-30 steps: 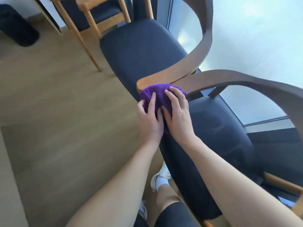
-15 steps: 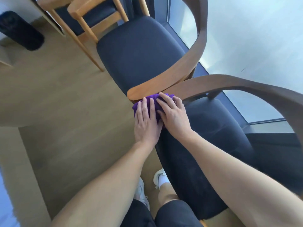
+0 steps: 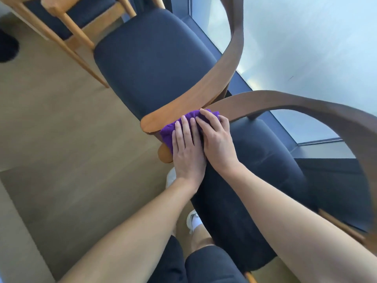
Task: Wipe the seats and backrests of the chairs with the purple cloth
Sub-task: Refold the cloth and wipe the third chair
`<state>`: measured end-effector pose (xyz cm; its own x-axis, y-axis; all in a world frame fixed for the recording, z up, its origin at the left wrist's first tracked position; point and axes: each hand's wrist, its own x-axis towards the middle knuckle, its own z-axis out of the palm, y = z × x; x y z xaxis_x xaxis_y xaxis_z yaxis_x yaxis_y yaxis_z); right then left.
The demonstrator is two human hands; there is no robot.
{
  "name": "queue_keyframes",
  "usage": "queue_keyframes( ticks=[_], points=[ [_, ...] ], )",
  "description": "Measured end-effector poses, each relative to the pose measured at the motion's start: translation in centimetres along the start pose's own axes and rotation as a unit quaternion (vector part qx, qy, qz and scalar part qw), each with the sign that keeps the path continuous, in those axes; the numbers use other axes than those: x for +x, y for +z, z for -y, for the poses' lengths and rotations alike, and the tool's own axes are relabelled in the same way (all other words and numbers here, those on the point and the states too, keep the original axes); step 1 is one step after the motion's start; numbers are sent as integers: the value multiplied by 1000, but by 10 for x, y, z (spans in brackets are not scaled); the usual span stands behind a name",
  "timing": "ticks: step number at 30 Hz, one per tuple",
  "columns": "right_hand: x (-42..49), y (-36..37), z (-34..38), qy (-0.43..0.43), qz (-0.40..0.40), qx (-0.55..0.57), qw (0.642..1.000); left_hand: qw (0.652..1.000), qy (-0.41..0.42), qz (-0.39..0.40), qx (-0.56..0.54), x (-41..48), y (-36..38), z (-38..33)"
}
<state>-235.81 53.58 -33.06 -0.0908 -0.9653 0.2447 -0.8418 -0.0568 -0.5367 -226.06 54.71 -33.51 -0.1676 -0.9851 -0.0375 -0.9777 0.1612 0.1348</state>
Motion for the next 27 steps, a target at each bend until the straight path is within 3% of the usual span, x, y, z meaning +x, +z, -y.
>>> queue_keyframes(
  ticks=[5,11,15,20,23,27],
  points=[
    [17,-20,-28,-12,-21,-60,998,999,43,6,4,22,5,-29],
    [36,-62,-61,166,-6,-1,986,980,196,32,13,69,5,-51],
    [45,-76,-77,241,7,-116,964,975,218,45,7,66,3,-32],
    [35,-72,-80,193,110,-151,963,973,217,73,26,60,-1,-12],
    [32,-74,-85,189,98,-165,963,973,212,88,23,66,0,-30],
    [34,-89,-109,221,82,-187,954,959,273,68,41,87,6,-65]
  ],
)
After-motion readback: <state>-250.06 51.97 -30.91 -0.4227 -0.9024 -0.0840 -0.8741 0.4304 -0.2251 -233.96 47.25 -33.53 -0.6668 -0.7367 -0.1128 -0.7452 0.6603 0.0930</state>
